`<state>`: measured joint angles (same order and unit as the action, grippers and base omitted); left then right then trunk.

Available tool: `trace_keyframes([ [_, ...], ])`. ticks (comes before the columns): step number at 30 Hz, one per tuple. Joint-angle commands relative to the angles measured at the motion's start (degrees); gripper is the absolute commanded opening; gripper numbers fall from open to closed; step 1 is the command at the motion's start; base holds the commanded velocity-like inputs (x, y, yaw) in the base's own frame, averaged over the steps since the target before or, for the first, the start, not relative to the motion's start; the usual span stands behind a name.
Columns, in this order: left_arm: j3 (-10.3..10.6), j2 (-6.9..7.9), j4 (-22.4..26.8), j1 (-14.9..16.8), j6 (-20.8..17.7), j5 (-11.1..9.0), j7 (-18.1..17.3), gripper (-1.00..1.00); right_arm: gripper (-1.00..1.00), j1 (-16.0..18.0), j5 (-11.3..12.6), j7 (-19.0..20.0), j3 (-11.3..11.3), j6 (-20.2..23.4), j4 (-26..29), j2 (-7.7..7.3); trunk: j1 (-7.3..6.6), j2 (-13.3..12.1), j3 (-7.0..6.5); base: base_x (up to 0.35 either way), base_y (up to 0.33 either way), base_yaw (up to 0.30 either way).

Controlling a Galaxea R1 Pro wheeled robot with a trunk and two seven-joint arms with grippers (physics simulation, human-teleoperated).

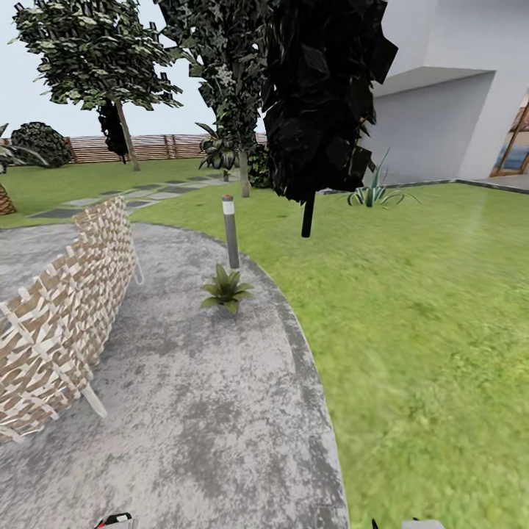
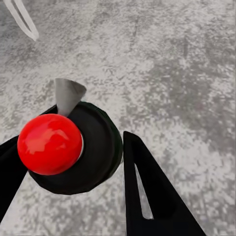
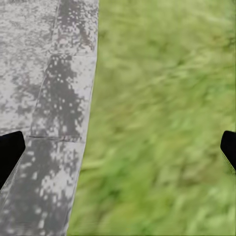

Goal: Pick up the pesticide atomizer in the garden and spray insectifuge to fully cover both potted plants in the garden.

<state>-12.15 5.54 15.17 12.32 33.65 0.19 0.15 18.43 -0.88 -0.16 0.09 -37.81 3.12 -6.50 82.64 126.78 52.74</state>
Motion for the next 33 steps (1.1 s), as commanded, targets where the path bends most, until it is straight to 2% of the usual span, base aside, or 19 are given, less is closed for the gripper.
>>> trace_keyframes([
  [1, -0.1, 0.0, 0.0, 0.0, 0.2, 0.0, 0.0, -1.0, 1.0, 0.0, -0.1, 0.0, 0.0, -0.2, 0.0, -0.01, 0.02, 0.0, 0.05, 0.338, 0.0, 0.0],
  [19, -0.1, 0.0, 0.0, 0.0, 0.2, 0.0, 0.0, -1.0, 1.0, 0.0, 0.0, 0.0, 0.0, -0.2, 0.0, -0.01, 0.02, 0.0, 0.05, 0.338, 0.0, 0.001],
  [27, -0.1, 0.0, 0.0, 0.0, 0.2, 0.0, 0.0, -1.0, 1.0, 0.0, 0.0, 0.0, 0.0, -0.2, 0.0, 0.07, 0.02, 0.0, 0.05, 0.338, 0.0, 0.18],
  [33, 0.0, 0.0, 0.0, 0.0, 0.2, 0.1, 0.0, -1.0, 1.0, 0.0, 0.0, 0.0, 0.0, -0.2, 0.0, 0.08, 0.02, 0.0, 0.05, 0.338, 0.0, 0.057],
])
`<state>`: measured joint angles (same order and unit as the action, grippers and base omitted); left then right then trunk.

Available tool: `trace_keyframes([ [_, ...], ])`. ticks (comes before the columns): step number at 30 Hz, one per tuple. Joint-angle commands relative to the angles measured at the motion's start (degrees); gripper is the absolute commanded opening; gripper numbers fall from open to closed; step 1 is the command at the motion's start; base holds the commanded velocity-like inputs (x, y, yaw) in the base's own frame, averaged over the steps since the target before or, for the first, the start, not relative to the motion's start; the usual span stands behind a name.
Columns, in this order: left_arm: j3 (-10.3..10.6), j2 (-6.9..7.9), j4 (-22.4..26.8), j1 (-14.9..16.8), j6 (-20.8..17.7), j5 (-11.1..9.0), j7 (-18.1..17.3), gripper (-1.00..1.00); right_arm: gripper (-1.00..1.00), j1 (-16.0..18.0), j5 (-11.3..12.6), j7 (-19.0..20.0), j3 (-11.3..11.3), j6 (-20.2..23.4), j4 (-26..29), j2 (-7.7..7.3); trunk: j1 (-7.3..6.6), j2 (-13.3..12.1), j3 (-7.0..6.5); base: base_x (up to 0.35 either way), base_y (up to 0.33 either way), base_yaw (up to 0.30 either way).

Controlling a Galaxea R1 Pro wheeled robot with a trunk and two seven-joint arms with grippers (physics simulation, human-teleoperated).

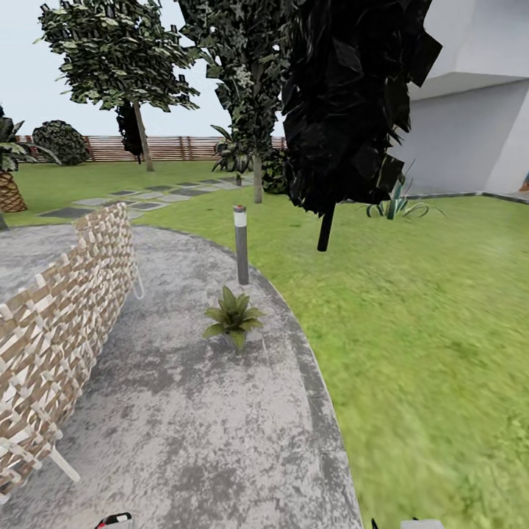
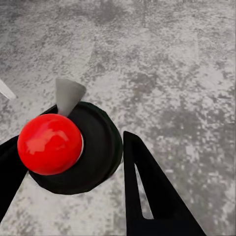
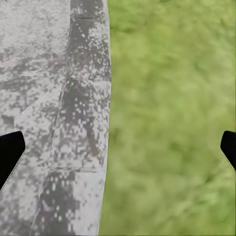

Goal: Pick up the pesticide atomizer in the garden and spray insectifuge to fully cover both potted plants in the garden.

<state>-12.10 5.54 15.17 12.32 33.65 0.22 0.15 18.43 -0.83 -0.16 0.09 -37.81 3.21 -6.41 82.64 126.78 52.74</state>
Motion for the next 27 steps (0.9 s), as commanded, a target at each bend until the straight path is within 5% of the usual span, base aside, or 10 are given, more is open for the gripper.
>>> trace_keyframes([
  [1, -0.1, 0.0, 0.0, 0.0, 0.2, 0.0, 0.0, -1.0, 1.0, 0.0, -0.1, 0.0, 0.0, -0.2, 0.0, -0.01, 0.02, 0.0, 0.05, 0.338, 0.0, 0.008],
  [27, -0.1, 0.0, 0.0, 0.0, 0.2, -0.1, 0.0, -1.0, 1.0, 0.0, -0.1, -0.1, 0.0, -0.2, 0.0, -0.08, 0.02, 0.0, 0.05, 0.33, 0.1, 0.073],
])
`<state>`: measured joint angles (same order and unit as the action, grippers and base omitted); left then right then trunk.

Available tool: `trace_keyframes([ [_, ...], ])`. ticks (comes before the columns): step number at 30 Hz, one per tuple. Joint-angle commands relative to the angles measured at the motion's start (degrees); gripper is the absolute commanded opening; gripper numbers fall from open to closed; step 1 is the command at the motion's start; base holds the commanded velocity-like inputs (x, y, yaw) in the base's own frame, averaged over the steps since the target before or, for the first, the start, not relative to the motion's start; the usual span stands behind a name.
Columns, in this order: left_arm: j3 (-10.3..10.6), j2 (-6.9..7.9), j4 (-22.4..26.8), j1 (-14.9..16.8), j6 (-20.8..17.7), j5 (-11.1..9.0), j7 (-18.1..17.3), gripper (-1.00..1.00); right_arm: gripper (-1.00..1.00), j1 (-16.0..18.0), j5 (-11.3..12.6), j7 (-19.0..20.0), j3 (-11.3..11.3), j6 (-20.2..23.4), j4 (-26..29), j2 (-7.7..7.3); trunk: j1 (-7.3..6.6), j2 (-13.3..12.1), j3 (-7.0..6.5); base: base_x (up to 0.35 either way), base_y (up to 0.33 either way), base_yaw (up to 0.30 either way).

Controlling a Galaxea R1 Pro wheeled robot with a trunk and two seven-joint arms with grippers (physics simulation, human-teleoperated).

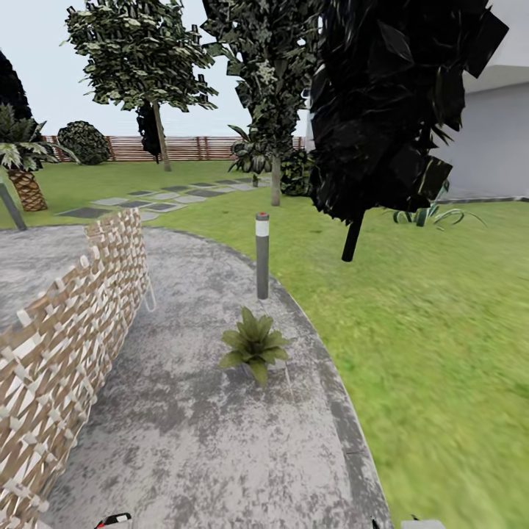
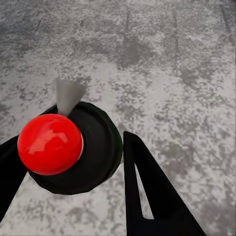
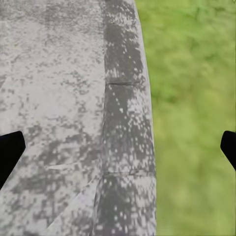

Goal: Pick up the pesticide atomizer in the garden and spray insectifuge to fully cover both potted plants in the garden.

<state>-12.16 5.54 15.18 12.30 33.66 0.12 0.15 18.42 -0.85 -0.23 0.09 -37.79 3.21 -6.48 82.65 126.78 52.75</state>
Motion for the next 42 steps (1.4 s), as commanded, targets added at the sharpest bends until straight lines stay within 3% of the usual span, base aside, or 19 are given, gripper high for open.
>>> trace_keyframes([
  [1, -0.1, 0.0, -0.1, 0.1, 0.2, 0.0, 0.0, -1.0, 1.0, 0.0, -0.1, 0.0, 0.0, -0.2, 0.0, -0.02, 0.02, 0.0, 0.05, 0.313, 0.161, 0.004],
  [26, 0.1, 0.0, -0.1, 0.0, 0.2, 0.1, 0.0, -1.0, 1.0, 0.0, 0.0, 0.0, 0.0, -0.2, 0.1, 0.0, 0.02, 0.0, 0.03, 0.323, 0.089, -0.003],
  [42, 0.3, -0.35, 0.2, 0.0, 0.2, 0.1, -0.7, -1.0, 1.0, 0.0, 0.0, 0.1, -0.1, -0.2, 0.3, -0.03, 0.02, 0.0, -0.69, 0.233, -0.097, -0.188],
])
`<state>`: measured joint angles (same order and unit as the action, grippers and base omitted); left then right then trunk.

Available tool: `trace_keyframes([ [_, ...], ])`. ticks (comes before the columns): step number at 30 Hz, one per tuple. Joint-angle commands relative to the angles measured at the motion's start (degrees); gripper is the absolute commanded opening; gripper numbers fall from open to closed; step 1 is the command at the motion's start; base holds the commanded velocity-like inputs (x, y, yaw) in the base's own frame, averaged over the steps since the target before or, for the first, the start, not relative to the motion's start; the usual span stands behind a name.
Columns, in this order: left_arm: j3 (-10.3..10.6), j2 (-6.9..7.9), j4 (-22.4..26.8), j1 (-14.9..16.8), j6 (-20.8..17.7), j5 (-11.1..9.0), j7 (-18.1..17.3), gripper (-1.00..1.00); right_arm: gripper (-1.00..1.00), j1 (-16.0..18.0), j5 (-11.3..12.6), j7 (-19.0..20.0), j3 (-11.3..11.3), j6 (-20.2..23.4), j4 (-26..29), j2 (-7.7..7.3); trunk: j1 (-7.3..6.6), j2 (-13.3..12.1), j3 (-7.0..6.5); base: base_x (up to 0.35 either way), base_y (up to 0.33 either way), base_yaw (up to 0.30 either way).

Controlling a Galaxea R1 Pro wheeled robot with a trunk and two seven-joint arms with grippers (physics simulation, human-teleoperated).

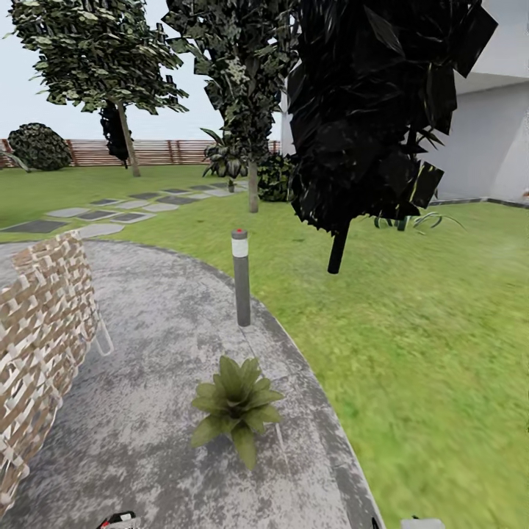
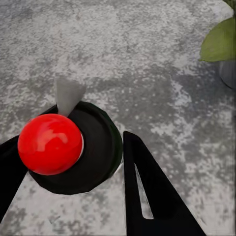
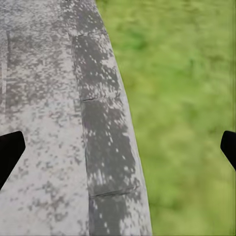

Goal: Pick up the pesticide atomizer in the garden and spray insectifuge to fully cover both potted plants in the garden.

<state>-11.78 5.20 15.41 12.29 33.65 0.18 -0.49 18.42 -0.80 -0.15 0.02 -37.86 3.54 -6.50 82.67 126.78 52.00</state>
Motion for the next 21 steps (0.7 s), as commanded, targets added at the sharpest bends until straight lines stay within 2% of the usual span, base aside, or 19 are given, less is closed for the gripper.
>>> trace_keyframes([
  [1, 0.1, -0.01, 0.1, 0.0, 0.2, 0.1, -0.1, -1.0, 1.0, 0.0, -0.1, 0.1, 0.1, -0.1, 0.0, 0.0, -0.01, 0.0, 0.04, 0.025, -0.015, -0.046],
  [4, 1.8, 0.27, 0.4, 0.2, 0.0, 1.2, -0.2, -1.0, 1.0, 0.0, -0.4, 0.3, 0.5, 0.0, 0.2, 0.0, -0.01, 0.0, 0.02, 0.011, -0.006, -0.02],
  [7, 7.0, 0.82, 0.4, 0.6, -0.8, 5.8, -3.1, -1.0, 1.0, 0.1, -3.9, 0.5, 4.0, 0.3, 2.9, 0.0, -0.01, 0.0, 0.02, 0.002, -0.001, -0.004],
  [10, 10.2, 2.13, 1.6, 2.2, -4.4, 12.0, -11.3, -1.0, 1.0, 0.1, -10.4, 0.6, 8.4, 1.2, 8.9, 0.05, -0.01, 0.0, 0.02, 0.0, 0.0, -0.001],
  [14, 11.2, 4.57, 4.3, 7.3, -13.5, 18.8, -26.6, -1.0, 1.0, 0.1, -18.8, 1.7, 10.4, 6.1, 16.2, 0.08, -0.01, 0.0, 0.02, 0.0, 0.0, 0.0],
  [17, 11.5, 5.19, 6.0, 11.0, -18.8, 23.8, -33.6, -1.0, 1.0, 0.2, -24.2, 7.7, 10.7, 8.4, 19.4, 0.11, -0.01, 0.0, 0.02, 0.0, 0.0, 0.0],
  [19, 11.6, 5.19, 6.5, 13.0, -20.7, 28.5, -37.3, -1.0, 1.0, 0.4, -27.5, 14.4, 10.7, 9.1, 21.6, 0.09, -0.01, 0.0, 0.02, 0.0, 0.0, 0.0],
  [21, 11.5, 4.74, 6.8, 14.8, -21.5, 33.8, -42.2, -1.0, 1.0, 0.8, -29.6, 21.0, 10.8, 9.4, 23.8, 0.09, -0.01, 0.0, 0.02, 0.0, 0.0, 0.0],
])
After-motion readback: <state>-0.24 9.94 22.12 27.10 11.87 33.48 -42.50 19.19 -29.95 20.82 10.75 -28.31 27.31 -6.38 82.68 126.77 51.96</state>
